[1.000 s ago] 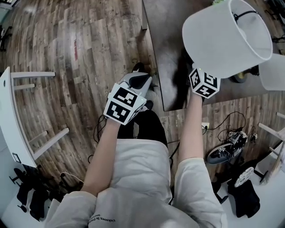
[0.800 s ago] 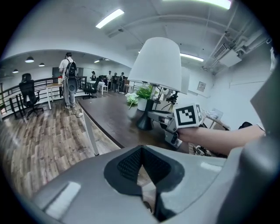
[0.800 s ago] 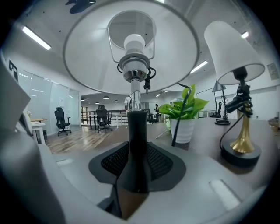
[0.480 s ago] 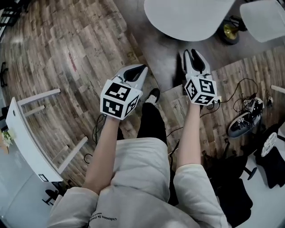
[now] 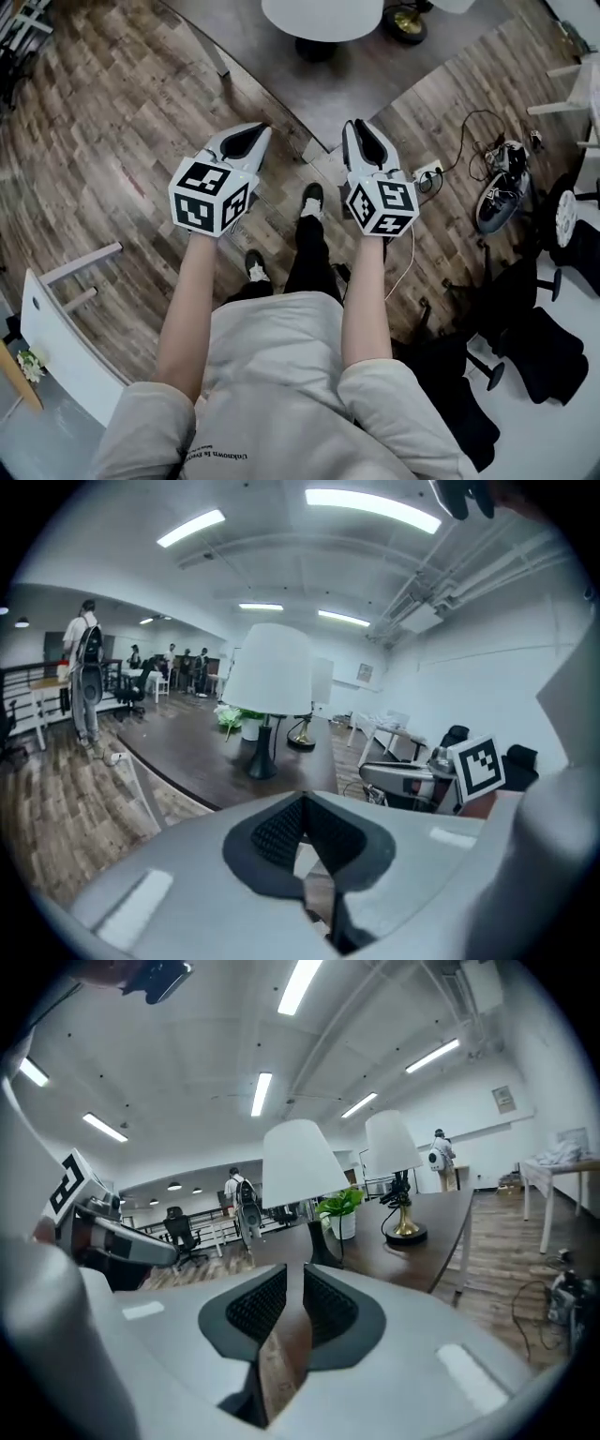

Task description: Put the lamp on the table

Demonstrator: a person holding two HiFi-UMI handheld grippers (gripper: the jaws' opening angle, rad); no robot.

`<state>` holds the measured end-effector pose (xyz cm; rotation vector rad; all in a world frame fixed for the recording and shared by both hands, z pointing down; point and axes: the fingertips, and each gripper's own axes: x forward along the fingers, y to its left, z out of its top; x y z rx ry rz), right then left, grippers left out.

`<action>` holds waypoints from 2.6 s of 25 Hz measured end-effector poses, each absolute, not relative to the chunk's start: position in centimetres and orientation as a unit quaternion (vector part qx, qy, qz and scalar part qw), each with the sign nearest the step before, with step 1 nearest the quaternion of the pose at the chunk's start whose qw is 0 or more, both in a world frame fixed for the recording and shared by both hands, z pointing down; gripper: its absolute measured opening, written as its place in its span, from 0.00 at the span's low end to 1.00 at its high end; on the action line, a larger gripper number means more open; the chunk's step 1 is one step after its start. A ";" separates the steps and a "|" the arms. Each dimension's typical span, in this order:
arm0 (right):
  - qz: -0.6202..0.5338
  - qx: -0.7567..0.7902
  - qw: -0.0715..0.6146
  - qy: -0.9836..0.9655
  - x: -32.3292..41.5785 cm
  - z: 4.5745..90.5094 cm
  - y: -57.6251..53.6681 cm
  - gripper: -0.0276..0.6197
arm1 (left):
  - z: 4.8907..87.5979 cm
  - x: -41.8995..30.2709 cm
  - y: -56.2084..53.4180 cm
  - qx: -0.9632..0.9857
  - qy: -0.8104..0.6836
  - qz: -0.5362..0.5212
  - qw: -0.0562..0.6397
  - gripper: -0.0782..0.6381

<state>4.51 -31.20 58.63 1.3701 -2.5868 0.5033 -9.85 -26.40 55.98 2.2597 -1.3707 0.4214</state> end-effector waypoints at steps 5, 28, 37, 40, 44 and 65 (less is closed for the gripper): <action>0.157 0.485 0.068 -0.858 2.7 55.4 -26.2 0.12 | 52.1 -11.1 -22.9 0.848 -0.474 0.160 0.175 0.11; 0.166 0.506 0.081 -0.842 0.9 47.4 -17.5 0.08 | 42.4 -12.2 -14.7 0.829 -0.523 0.090 0.175 0.11; 0.177 0.503 0.087 -0.842 -1.4 49.7 -13.8 0.08 | 46.6 -10.5 -12.1 0.837 -0.493 0.119 0.205 0.11; 0.165 0.511 0.083 -0.840 -1.2 49.6 -12.8 0.08 | 45.4 -9.8 -10.7 0.839 -0.502 0.094 0.187 0.11; 0.157 0.515 0.080 -0.839 -1.5 49.2 -11.9 0.08 | 44.9 -9.2 -9.0 0.849 -0.492 0.095 0.167 0.11; 0.107 0.526 0.100 -0.838 -1.8 48.3 -10.7 0.08 | 44.6 -9.7 -7.3 0.863 -0.474 0.101 0.142 0.11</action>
